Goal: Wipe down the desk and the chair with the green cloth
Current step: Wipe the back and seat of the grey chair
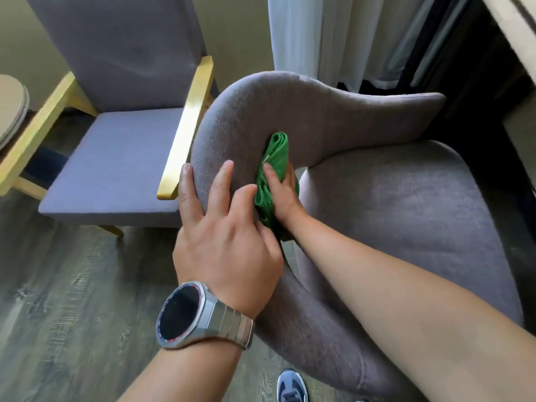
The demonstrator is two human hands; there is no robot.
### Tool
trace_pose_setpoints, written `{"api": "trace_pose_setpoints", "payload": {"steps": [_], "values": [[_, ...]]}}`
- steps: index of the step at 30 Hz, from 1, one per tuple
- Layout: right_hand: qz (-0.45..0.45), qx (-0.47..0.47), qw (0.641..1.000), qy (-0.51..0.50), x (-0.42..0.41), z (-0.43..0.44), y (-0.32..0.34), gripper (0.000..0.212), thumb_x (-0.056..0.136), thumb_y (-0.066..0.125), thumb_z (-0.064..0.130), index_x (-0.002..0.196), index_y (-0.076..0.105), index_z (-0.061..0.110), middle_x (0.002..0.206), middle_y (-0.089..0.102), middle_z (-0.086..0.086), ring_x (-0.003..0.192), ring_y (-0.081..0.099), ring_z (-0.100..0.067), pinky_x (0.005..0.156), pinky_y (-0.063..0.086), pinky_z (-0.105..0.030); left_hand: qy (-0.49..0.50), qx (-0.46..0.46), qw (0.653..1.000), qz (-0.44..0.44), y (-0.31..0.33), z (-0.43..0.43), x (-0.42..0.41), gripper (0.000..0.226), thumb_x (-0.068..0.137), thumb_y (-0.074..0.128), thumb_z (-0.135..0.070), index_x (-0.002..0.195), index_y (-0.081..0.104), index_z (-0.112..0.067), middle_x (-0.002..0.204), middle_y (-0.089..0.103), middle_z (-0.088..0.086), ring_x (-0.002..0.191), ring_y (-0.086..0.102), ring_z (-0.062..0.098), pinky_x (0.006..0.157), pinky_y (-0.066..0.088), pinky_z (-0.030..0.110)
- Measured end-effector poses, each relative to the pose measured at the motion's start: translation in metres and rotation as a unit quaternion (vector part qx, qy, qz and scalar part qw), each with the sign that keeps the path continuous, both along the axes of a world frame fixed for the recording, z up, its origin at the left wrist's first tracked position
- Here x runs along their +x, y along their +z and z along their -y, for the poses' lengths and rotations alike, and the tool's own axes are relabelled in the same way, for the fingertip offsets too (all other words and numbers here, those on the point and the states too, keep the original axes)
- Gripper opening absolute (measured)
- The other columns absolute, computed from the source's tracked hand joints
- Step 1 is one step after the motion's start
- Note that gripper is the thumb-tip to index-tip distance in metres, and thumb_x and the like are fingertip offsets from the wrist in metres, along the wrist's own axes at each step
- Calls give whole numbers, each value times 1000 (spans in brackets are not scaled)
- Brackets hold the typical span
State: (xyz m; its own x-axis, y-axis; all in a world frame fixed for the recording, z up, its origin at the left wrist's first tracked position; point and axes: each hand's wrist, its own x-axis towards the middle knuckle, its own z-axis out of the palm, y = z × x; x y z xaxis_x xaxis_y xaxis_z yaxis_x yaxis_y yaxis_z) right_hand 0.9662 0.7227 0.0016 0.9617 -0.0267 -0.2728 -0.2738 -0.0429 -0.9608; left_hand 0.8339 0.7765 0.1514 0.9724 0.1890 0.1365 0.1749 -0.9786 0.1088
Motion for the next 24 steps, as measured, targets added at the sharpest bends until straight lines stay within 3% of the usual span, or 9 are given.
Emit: {"api": "trace_pose_setpoints", "payload": {"steps": [7,10,13,17,19,22,24], "values": [[-13,14,999,-50,21,-4,-5,72,94,48,50,153,24,15,158,27,-9,145,25,-22,119,20,-41,-2,17,1000,22,-7,-1,-1,43,71,47,-35,110,64,-30,150,44,-6,147,18,37,94,48,41],[12,-24,999,27,-6,-3,8,88,85,44,63,155,15,18,163,14,-7,149,13,-19,121,11,-39,-1,10,1000,24,-5,0,-2,47,71,46,-36,114,64,-30,151,42,-7,148,15,37,99,43,40],[8,-36,989,143,-44,10,20,103,70,40,76,155,7,28,164,7,2,149,8,-11,121,12,-40,8,-1,1000,-1,-2,2,-3,44,80,48,-36,121,61,-29,155,36,-8,149,4,34,110,29,38],[4,29,968,249,-97,36,41,73,79,42,75,146,25,49,157,27,14,144,26,-6,117,25,-45,7,5,1000,-29,2,4,-1,47,83,50,-41,128,56,-27,157,29,-8,149,-3,34,115,21,40],[11,41,958,284,-122,53,51,60,88,43,65,144,30,48,153,34,18,140,30,2,117,26,-40,8,5,1000,-27,3,4,-1,48,85,48,-44,128,55,-24,157,31,-6,149,-2,35,115,22,43],[16,-6,941,339,-149,80,66,65,90,43,59,149,25,42,156,27,21,139,24,8,115,19,-24,9,22,999,-31,3,5,-1,56,86,43,-49,133,49,-21,157,30,-2,148,0,38,110,30,52],[2,-50,933,357,-163,95,72,68,87,41,63,149,24,41,156,26,20,139,26,6,110,20,-19,-31,59,997,-32,2,5,1,57,84,41,-51,129,53,-17,158,27,5,148,3,38,112,22,59]]}}
